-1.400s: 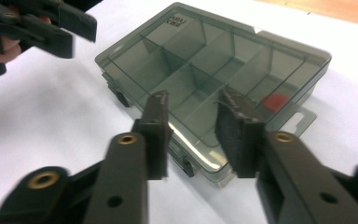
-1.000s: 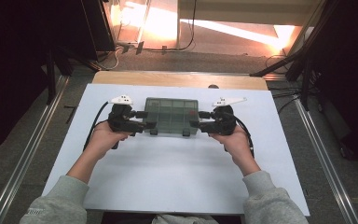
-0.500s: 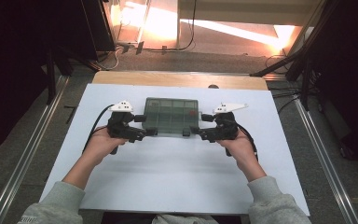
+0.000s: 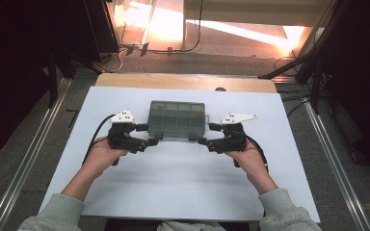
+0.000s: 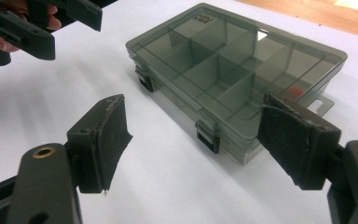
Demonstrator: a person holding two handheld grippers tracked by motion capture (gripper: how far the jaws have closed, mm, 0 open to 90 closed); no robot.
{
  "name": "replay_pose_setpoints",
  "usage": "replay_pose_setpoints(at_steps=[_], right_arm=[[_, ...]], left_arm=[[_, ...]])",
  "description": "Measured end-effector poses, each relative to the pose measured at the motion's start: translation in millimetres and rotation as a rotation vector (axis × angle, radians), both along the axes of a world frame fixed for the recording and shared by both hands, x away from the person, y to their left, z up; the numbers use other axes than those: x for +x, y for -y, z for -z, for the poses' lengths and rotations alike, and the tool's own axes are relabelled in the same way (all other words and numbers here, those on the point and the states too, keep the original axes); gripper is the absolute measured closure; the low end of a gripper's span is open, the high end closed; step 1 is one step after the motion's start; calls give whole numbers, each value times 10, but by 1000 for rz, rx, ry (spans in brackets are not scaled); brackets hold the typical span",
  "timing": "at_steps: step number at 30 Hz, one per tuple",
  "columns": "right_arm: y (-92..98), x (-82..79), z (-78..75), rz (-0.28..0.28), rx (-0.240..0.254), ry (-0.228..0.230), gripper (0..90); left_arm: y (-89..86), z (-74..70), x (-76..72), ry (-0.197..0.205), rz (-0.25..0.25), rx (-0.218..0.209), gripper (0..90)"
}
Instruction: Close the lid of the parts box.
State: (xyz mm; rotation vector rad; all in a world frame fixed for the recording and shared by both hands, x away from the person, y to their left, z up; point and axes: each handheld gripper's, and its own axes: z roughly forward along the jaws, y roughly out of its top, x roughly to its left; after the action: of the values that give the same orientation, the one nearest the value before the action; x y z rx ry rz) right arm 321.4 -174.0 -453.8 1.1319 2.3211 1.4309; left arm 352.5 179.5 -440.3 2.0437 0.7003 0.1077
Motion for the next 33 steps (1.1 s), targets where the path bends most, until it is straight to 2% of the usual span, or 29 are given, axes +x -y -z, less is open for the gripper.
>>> replay_pose_setpoints(at_steps=[9, 25, 33], right_arm=[[27, -83, 52, -8, -12, -5, 248], [170, -292, 126, -1, -14, -16, 248], [224, -378, 104, -1, -13, -2, 248]], left_arm=[[-97, 36, -51, -2, -24, -1, 245], [-170, 63, -201, -7, -19, 9, 245], [-220, 83, -278, -10, -10, 19, 245]])
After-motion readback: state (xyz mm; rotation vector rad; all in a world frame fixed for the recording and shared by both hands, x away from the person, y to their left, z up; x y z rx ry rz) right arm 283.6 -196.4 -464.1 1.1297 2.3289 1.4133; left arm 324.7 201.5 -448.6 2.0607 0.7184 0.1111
